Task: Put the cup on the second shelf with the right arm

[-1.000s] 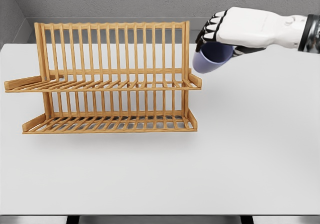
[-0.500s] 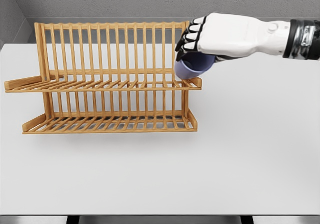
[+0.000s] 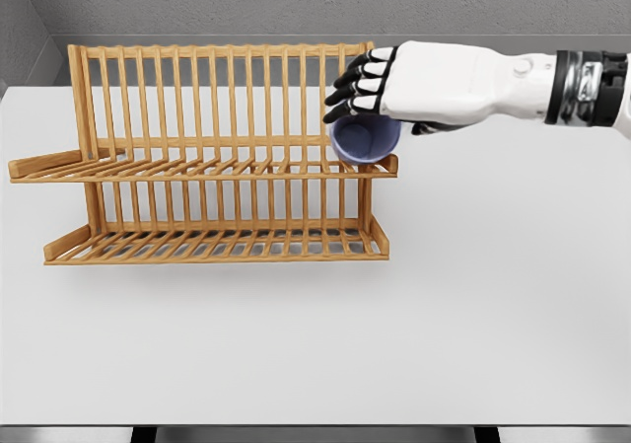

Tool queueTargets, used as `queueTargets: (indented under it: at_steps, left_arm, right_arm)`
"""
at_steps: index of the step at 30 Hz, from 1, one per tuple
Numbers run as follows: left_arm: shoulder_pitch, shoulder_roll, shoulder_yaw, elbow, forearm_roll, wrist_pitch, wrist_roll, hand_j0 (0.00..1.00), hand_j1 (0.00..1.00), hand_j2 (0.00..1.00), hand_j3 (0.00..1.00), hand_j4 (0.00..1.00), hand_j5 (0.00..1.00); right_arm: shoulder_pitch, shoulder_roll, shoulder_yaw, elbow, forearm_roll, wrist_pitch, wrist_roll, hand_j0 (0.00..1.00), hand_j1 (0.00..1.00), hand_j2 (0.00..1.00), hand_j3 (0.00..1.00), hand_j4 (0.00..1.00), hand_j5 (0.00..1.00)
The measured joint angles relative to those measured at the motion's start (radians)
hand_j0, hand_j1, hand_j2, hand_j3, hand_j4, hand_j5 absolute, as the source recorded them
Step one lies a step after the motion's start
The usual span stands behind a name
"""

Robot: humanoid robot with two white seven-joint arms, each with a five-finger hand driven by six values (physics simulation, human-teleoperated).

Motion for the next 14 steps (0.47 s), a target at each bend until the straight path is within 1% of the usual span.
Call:
queueTargets:
  at_steps: [2,3,4,6,7,8,9,10,12,13,14]
  left_arm:
    - [0.0,0.0,0.0,0.0,0.0,0.0,0.0,1.0,1.0,1.0,1.0,1.0,1.0]
    - [0.0,0.0,0.0,0.0,0.0,0.0,0.0,1.0,1.0,1.0,1.0,1.0,1.0]
    - [0.0,0.0,0.0,0.0,0.0,0.0,0.0,1.0,1.0,1.0,1.0,1.0,1.0]
    - [0.0,0.0,0.0,0.0,0.0,0.0,0.0,1.0,1.0,1.0,1.0,1.0,1.0]
    - [0.0,0.0,0.0,0.0,0.0,0.0,0.0,1.0,1.0,1.0,1.0,1.0,1.0]
    - [0.0,0.0,0.0,0.0,0.0,0.0,0.0,1.0,1.0,1.0,1.0,1.0,1.0]
    - [0.0,0.0,0.0,0.0,0.0,0.0,0.0,1.0,1.0,1.0,1.0,1.0,1.0]
    - [0.0,0.0,0.0,0.0,0.0,0.0,0.0,1.0,1.0,1.0,1.0,1.0,1.0]
    - [0.0,0.0,0.0,0.0,0.0,0.0,0.0,1.0,1.0,1.0,1.0,1.0,1.0]
    - [0.0,0.0,0.0,0.0,0.0,0.0,0.0,1.0,1.0,1.0,1.0,1.0,1.0]
    - [0.0,0.0,0.0,0.0,0.0,0.0,0.0,1.0,1.0,1.0,1.0,1.0,1.0]
  right_arm:
    - [0.011,-0.009,-0.073,0.003,-0.004,0.0,0.0,1.0,1.0,1.0,1.0,1.0,1.0]
    - [0.038,-0.023,-0.119,0.009,-0.01,0.0,0.0,1.0,1.0,1.0,1.0,1.0,1.0]
    - [0.083,-0.038,-0.174,0.025,-0.021,0.0,0.0,1.0,1.0,1.0,1.0,1.0,1.0]
    - [0.19,-0.076,-0.287,0.081,-0.037,-0.001,0.0,1.0,1.0,1.0,1.0,1.0,1.0]
    - [0.235,-0.093,-0.325,0.117,-0.042,0.0,0.0,1.0,1.0,1.0,1.0,1.0,1.0]
    - [0.307,-0.105,-0.352,0.149,-0.044,-0.001,0.0,1.0,1.0,1.0,1.0,1.0,1.0]
    - [0.362,-0.106,-0.372,0.174,-0.041,-0.001,0.0,1.0,1.0,1.0,1.0,1.0,1.0]
    - [0.441,-0.097,-0.388,0.192,-0.044,0.003,-0.001,1.0,1.0,1.0,1.0,1.0,1.0]
    - [0.576,-0.071,-0.425,0.214,-0.038,0.003,0.0,1.0,1.0,1.0,1.0,1.0,1.0]
    - [0.62,-0.054,-0.452,0.221,-0.025,-0.002,0.001,1.0,1.0,1.0,1.0,1.0,1.0]
    - [0.623,-0.037,-0.475,0.225,-0.018,-0.001,0.0,1.0,1.0,1.0,1.0,1.0,1.0]
